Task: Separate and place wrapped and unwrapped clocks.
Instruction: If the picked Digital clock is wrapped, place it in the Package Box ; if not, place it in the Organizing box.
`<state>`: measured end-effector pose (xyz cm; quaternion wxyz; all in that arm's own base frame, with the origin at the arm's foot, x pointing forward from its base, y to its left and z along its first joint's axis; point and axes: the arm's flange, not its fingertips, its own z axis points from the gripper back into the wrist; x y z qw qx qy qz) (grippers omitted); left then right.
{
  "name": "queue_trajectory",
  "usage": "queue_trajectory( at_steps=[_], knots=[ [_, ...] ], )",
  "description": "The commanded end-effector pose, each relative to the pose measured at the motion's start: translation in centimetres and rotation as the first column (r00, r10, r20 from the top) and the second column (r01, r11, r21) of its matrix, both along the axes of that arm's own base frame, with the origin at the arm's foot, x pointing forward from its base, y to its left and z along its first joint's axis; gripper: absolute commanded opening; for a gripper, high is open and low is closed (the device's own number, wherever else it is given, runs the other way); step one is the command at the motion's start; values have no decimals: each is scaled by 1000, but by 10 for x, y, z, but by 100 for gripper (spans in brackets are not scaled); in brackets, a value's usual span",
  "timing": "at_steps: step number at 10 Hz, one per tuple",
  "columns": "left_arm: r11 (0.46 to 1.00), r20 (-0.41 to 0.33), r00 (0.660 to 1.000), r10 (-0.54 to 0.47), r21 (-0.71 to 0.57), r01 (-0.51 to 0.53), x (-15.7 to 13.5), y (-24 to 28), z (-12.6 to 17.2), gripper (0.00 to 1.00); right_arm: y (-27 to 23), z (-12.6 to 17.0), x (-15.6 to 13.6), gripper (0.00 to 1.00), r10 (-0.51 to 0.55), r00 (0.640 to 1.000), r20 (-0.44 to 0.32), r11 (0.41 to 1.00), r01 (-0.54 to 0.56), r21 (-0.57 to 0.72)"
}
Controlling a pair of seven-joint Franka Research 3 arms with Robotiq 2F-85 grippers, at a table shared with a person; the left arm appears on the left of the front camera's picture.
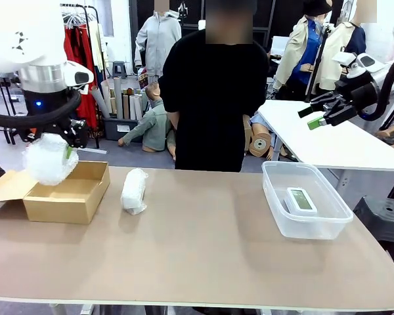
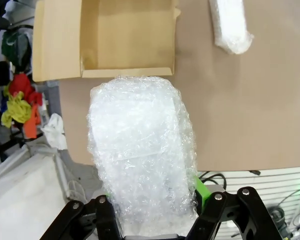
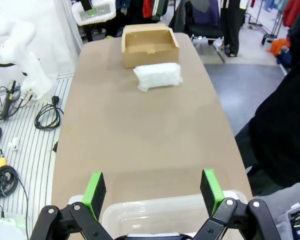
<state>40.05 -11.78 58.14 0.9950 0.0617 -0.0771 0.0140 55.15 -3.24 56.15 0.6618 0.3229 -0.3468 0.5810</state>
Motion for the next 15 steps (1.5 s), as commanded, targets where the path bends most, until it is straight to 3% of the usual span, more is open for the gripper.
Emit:
queue_trajectory(
  at_steps=[1, 4, 7, 11, 15],
  knots=[
    [1000, -11, 1000, -9, -9, 8, 4, 3, 8, 0, 0, 2, 0, 100, 0, 1000, 4, 1000, 0, 2],
    [1000, -6, 1000, -1, 2, 1, 2, -1, 5, 0, 0, 2, 0, 100, 0, 1000, 4, 1000, 0, 2],
    [1000, -26, 1000, -7, -30, 6, 56, 23, -11, 0, 0, 2, 0, 100, 0, 1000, 4, 1000, 0, 2],
    [995, 17, 998, -55, -78, 56, 117, 52, -32, 0, 0, 2, 0, 100, 0, 1000, 4, 1000, 0, 2],
    [986, 55, 990, -128, -100, 133, 160, 86, -51, 0, 0, 2, 0, 100, 0, 1000, 4, 1000, 0, 2]
  ],
)
